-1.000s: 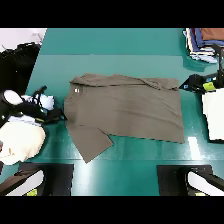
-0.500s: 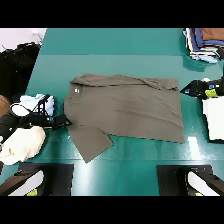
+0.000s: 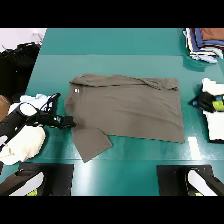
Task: Fold the shirts.
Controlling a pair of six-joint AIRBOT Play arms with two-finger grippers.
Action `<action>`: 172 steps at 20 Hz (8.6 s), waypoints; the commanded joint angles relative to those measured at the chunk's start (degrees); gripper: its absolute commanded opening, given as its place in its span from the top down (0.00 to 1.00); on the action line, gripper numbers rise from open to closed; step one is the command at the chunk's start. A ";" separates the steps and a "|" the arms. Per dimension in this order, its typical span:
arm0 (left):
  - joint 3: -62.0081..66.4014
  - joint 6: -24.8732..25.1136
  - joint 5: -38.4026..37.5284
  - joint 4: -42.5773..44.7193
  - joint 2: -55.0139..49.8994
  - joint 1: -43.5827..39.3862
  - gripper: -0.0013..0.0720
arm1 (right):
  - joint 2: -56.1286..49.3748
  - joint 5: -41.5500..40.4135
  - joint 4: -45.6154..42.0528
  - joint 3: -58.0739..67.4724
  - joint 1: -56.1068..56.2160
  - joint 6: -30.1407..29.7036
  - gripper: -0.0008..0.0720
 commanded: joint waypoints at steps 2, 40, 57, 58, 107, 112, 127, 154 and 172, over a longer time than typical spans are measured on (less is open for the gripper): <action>4.98 0.11 -1.22 0.22 0.04 -0.39 0.95 | 5.99 2.54 -4.09 -15.30 -14.32 0.00 0.21; 86.53 -8.98 -7.56 13.38 16.33 -0.39 0.95 | 4.70 1.66 -7.50 62.29 5.03 1.57 0.97; 53.86 -2.73 -3.43 10.43 -29.18 -0.39 0.95 | -37.44 -6.14 -6.47 38.12 10.27 1.86 0.97; 54.45 -2.40 0.02 10.58 -30.97 -0.37 0.95 | -39.12 -9.53 -5.38 38.12 10.25 1.60 0.97; -10.47 -5.77 -2.78 -8.00 9.07 -0.28 0.95 | -6.78 0.39 -6.36 -0.35 0.09 -1.55 0.43; -6.73 -5.46 -3.61 -7.43 11.65 -0.28 0.95 | -0.92 1.18 -7.96 -16.20 -14.47 -1.53 0.43; -4.46 -9.09 -7.39 2.91 11.65 -0.28 0.95 | 1.49 -12.17 3.37 -28.55 -6.78 -3.48 0.97; 36.35 -2.32 1.97 6.91 -23.76 -0.26 0.95 | -26.08 -5.66 -1.88 15.82 5.42 -2.56 0.97; 42.27 -7.54 -2.40 1.16 -25.86 -8.81 0.95 | -39.93 -0.31 15.91 10.78 -9.42 -15.85 0.35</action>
